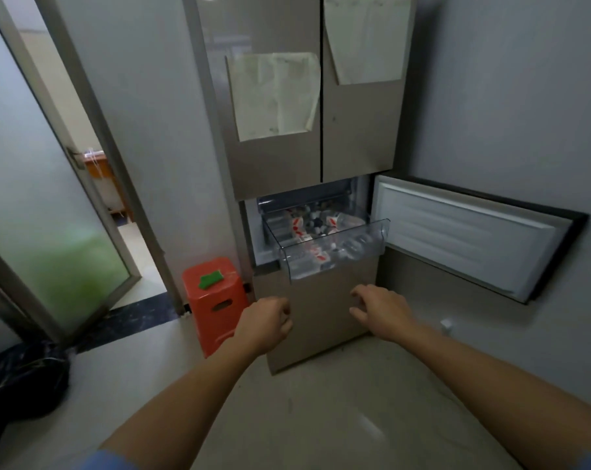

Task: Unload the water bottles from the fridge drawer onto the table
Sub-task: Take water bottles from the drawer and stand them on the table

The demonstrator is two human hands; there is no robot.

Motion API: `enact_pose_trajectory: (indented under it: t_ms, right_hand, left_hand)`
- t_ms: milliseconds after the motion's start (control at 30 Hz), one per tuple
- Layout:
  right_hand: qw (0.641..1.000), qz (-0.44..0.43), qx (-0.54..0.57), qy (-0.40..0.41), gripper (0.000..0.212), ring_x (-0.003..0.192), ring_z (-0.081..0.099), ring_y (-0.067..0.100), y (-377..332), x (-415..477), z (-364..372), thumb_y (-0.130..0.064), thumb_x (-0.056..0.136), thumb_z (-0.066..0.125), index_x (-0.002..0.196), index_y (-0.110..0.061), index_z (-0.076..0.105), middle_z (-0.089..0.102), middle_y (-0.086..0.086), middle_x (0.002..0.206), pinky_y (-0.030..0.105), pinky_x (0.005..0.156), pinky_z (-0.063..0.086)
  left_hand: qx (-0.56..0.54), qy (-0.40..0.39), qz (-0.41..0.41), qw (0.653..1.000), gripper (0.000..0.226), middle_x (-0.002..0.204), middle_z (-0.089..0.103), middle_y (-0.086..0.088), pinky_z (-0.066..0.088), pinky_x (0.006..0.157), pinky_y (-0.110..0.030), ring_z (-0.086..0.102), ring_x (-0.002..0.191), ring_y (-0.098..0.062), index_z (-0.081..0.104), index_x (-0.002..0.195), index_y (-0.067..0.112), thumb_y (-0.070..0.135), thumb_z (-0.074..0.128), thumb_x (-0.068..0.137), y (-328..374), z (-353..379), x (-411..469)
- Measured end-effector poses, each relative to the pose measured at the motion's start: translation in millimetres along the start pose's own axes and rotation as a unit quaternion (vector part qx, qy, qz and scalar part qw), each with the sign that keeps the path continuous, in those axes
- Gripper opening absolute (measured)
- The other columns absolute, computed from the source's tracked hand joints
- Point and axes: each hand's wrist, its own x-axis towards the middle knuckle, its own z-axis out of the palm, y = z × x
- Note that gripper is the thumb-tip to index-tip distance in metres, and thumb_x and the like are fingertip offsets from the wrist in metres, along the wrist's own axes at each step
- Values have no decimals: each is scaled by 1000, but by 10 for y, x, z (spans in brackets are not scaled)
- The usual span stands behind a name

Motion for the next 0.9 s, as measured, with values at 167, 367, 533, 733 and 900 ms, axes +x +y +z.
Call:
enact_pose_trajectory:
  t_ms: [167,367,533,733,900]
  right_hand:
    - [1000,3,1,-15,41,99,61,17,427,761,116,-46,91,54,128,-28,50,61,-4,114,36,80,51]
    - [1000,4,11,-23,39,98,61,18,892,1749,300,-44,90,56,125,-25,53,62,-1,115,31,75,47]
    - [999,33,1,-24,43,100,62,24,1257,2783,175,-42,87,56,126,-24,53,65,4,114,35,79,50]
    - [998,62,0,-24,41,89,64,26,1660,3705,300,-41,83,59,121,-25,55,67,5,103,35,73,52]
    - [998,25,1,-58,46,92,63,26,2025,4439,611,-40,84,61,126,-21,54,65,8,112,32,69,45]
  left_hand:
    - [11,-16,-4,1000,18,102,64,-2,51,73,-34,61,91,-21,62,99,19,31,55,88,-106,165,826]
    - [-3,0,10,1000,15,99,65,-1,50,73,-33,60,88,-18,61,98,21,32,55,89,-348,390,2003]
    - [-27,4,9,1000,17,96,67,0,47,65,-30,61,84,-16,61,98,22,35,55,88,-546,544,2998]
    - [-49,-26,-12,998,20,96,67,-1,54,74,-38,62,84,-18,62,102,22,36,56,90,-659,812,3825]
    - [-37,-31,-50,998,22,99,68,-2,50,73,-33,62,88,-20,63,102,21,37,56,89,-733,1098,4202]
